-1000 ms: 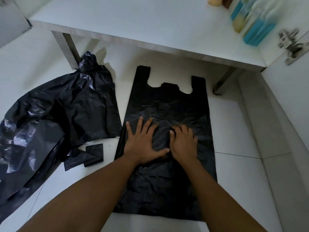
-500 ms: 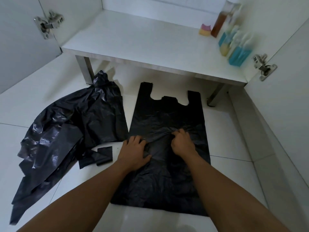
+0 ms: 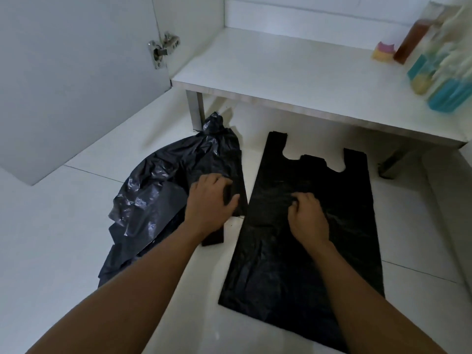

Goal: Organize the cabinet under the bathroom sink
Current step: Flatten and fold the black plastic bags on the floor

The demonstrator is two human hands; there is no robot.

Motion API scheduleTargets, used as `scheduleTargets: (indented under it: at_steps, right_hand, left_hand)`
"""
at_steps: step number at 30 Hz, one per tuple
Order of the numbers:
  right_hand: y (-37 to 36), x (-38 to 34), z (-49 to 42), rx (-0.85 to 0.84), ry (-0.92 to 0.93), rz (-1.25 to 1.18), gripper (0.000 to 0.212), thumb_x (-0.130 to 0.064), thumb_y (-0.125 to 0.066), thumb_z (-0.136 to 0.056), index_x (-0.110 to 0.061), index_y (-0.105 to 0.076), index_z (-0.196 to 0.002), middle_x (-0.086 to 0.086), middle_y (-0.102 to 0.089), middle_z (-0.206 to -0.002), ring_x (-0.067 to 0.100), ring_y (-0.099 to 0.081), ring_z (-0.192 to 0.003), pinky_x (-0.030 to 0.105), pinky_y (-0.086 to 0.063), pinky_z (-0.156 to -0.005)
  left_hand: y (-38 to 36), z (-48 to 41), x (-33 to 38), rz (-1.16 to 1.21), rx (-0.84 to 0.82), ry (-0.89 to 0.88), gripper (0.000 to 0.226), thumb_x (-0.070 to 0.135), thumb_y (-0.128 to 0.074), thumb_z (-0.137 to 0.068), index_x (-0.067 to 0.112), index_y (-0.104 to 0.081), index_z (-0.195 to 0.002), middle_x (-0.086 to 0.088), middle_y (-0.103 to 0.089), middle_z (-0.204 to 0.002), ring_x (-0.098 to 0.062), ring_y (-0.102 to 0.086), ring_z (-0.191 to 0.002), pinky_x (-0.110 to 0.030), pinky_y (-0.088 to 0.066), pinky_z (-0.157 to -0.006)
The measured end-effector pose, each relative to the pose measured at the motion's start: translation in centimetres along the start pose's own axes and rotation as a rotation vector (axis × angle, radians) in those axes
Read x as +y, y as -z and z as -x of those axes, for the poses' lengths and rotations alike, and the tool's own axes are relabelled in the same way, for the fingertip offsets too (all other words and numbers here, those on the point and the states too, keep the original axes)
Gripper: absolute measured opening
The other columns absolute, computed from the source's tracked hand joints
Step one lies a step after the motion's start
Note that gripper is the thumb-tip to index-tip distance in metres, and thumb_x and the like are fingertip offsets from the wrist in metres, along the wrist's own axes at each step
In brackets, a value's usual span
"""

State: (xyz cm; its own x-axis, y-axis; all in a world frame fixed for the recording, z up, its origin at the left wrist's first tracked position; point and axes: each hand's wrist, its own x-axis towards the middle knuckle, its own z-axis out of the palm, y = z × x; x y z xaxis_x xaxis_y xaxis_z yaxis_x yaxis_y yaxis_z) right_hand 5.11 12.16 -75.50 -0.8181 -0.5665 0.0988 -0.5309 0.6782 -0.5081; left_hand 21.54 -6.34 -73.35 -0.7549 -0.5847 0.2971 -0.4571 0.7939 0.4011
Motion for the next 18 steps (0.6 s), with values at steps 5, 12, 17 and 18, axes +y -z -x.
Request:
scheduleTargets:
  at_steps: [5, 12, 17, 18]
  right_hand:
    - [-4.4, -8.0, 0.8, -0.23, 0.21, -0.29, 0.028, -0.022, -0.053, -0.099, -0.014, -0.06, -0.125, 0.004, -0.058, -0.12, 0.017, -0.056, -0.108, 0.033, -0.048, -0.095]
    - [-8.1, -16.9, 1.8, -0.559, 0.205, -0.463, 0.043, -0.028, -0.055, -0.1, -0.014, -0.05, -0.14, 0.005, -0.059, -0.132, 0.019, -0.055, -0.12, 0.023, -0.042, -0.096]
    - [-8.8, -19.0, 1.2, -0.581, 0.124, -0.468, 0.045, -0.027, -0.059, -0.097, -0.013, -0.052, -0.14, 0.004, -0.066, -0.119, 0.014, -0.059, -0.108, 0.02, -0.04, -0.088]
    - [-9.1, -19.2, 1.1, -0.571, 0.1, -0.471, 0.04, -0.024, -0.062, -0.096, -0.013, -0.057, -0.134, 0.002, -0.068, -0.107, 0.012, -0.059, -0.099, 0.021, -0.041, -0.084]
  left_hand:
    - [3.6, 0.7, -5.3, -0.161, 0.123, 0.383, 0.053, 0.057, -0.065, -0.083, 0.024, -0.062, -0.124, -0.003, -0.054, -0.127, -0.03, -0.042, -0.122, -0.051, -0.032, -0.102]
    - [5.9, 1.6, -7.5, 0.106, -0.018, 0.761, 0.028, 0.041, -0.064, -0.089, 0.03, -0.069, -0.115, 0.005, -0.071, -0.1, -0.027, -0.063, -0.111, -0.05, -0.038, -0.106]
    - [5.7, 1.2, -8.5, 0.15, -0.076, 0.851, 0.047, 0.061, -0.068, -0.08, 0.029, -0.066, -0.115, 0.006, -0.071, -0.105, -0.025, -0.063, -0.109, -0.05, -0.044, -0.101]
    - [5.4, 1.2, -9.0, 0.161, -0.094, 0.856, 0.038, 0.058, -0.069, -0.079, 0.03, -0.069, -0.105, 0.005, -0.072, -0.098, -0.026, -0.065, -0.103, -0.051, -0.047, -0.099]
